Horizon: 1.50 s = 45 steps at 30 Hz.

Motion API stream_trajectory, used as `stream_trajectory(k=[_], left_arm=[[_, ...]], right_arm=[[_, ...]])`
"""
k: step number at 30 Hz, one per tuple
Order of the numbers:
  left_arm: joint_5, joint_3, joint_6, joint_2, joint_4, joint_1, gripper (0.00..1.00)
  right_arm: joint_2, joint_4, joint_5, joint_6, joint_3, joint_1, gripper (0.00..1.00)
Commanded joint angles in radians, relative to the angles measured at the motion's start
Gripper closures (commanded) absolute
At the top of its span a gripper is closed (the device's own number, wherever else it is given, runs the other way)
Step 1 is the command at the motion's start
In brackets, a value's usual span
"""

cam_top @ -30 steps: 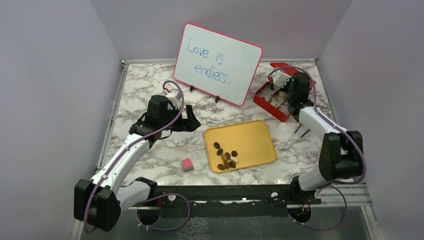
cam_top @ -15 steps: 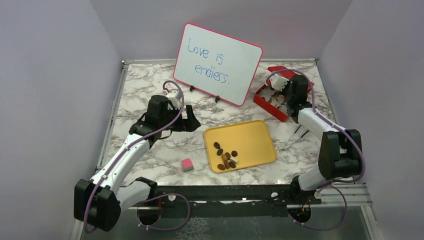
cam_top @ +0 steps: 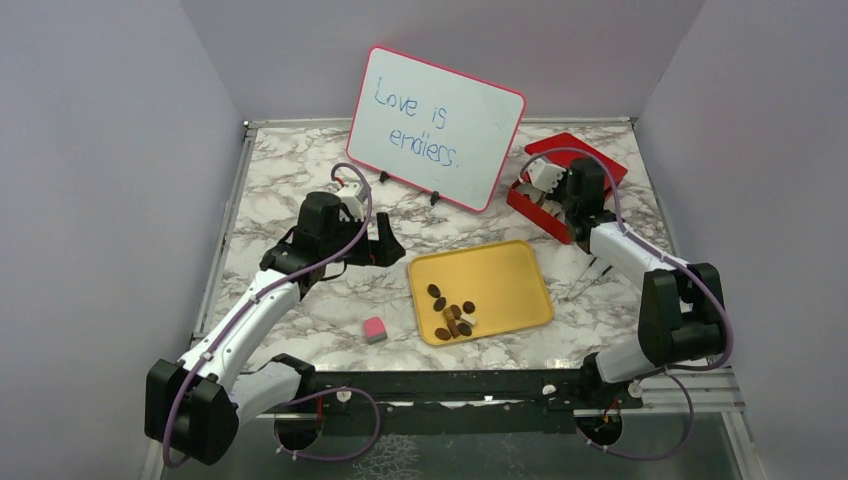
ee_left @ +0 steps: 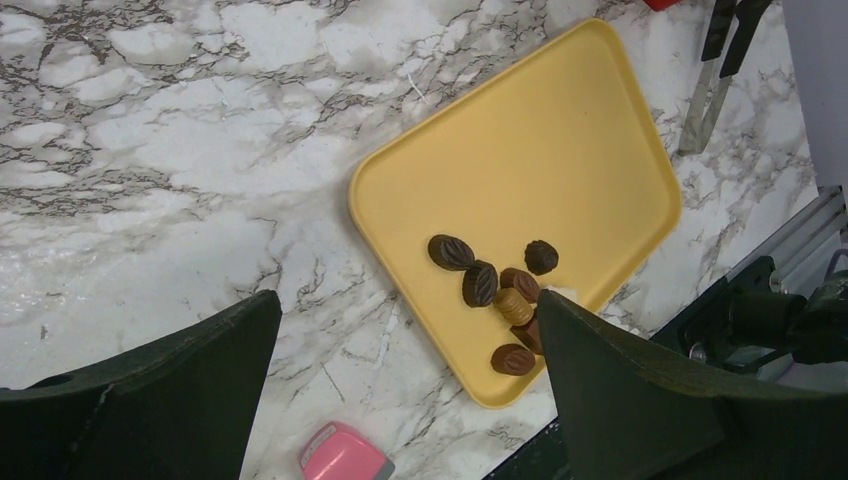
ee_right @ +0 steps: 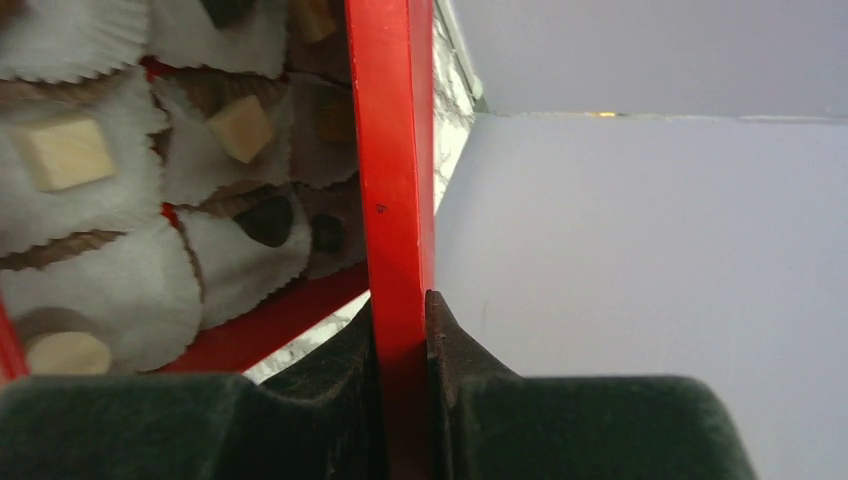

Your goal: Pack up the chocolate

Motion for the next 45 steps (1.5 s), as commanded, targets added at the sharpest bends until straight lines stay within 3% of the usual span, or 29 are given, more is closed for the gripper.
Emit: stream_trajectory(k=[1,20,23,29,39,45], left_arm=[[-0.011,0.003,0.012,-0.035,0.014,-0.012,0.01],[-0.085,-0.008,0.014,-0.121,0.000,-0.013,0.01],[-0.088,-0.010,0.014,-0.122,0.000,-0.013,0.01],[-0.099,-0.015,0.016,-0.132,0.000,-0.013,0.01],[-0.112,-0.018,0.017,-0.119,0.000,-0.014,0.01],[-0.119,-0.015,0.025,-0.109,0.000,-0.014,0.01]], right_arm=[[-0.038,-0.044,-0.014,0.002,-0.027,0.043,0.80],[-0.050,-0.347,0.060,0.207,-0.084,0.168,0.56],[-0.057,-0.501,0.059,0.251,-0.049,0.171,0.53],[-0.116,-0.651,-0.049,0.320,-0.028,0.182,0.47],[-0.212,-0.699,-0.142,0.319,-0.025,0.185,0.39],[-0.201,-0.685,-0.254,0.532,0.056,0.185,0.37]])
